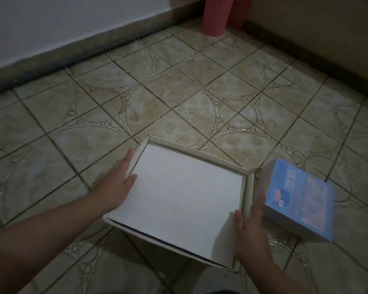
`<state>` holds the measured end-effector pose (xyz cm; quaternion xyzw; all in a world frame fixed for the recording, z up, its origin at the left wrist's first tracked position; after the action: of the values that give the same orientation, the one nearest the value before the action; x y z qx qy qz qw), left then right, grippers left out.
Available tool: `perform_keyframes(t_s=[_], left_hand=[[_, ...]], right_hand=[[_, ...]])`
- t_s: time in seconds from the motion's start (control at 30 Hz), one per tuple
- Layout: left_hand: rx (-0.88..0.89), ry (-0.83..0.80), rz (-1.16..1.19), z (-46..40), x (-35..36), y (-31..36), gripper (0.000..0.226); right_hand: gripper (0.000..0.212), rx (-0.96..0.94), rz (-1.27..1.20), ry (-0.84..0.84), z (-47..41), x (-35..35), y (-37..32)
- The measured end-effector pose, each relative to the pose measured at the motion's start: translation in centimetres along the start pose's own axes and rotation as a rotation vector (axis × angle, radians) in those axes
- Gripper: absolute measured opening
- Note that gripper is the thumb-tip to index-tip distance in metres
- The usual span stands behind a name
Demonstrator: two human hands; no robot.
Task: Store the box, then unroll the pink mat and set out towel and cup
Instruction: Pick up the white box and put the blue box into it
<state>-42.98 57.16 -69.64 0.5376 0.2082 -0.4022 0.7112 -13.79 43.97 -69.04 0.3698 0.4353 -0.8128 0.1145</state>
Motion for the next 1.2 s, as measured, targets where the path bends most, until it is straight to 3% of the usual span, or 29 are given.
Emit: perform_keyframes(t_s=[0.5,0.77,0.97,1.2], left_hand=[[0.049,0.029,0.030,-0.8,-0.1,-0.5,0.062],[0.021,0.040,0.085,-0.5,-2.1,0.3,0.060],[-0.025,0.233,0.100,1.8,-10.3,1.6,0.060],[-0.127,0.546,0.086,6.6,-24.0,-0.8,0.064]], right_hand=[[0.062,0.074,-0.043,-0.039,-0.7,0.3,0.6],[0.061,-0.047,-0.113,-0.081,-2.4,0.1,-0.6],[0.063,-0.287,-0.092,-0.142,-4.9,-1.3,-9.1],[0.060,-0.657,-0.045,-0.251,-4.3,-0.8,-27.4]])
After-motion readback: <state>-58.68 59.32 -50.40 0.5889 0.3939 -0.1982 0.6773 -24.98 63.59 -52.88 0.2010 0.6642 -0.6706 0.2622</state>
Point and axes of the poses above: each hand's wrist, its own z-axis away from the middle knuckle, its own x-axis out of the palm, y = z × x, the point moved 2 cm from there along -z, towards the middle knuckle, and after that the axes turned 2 degrees about -y, right-handed, at the moved point
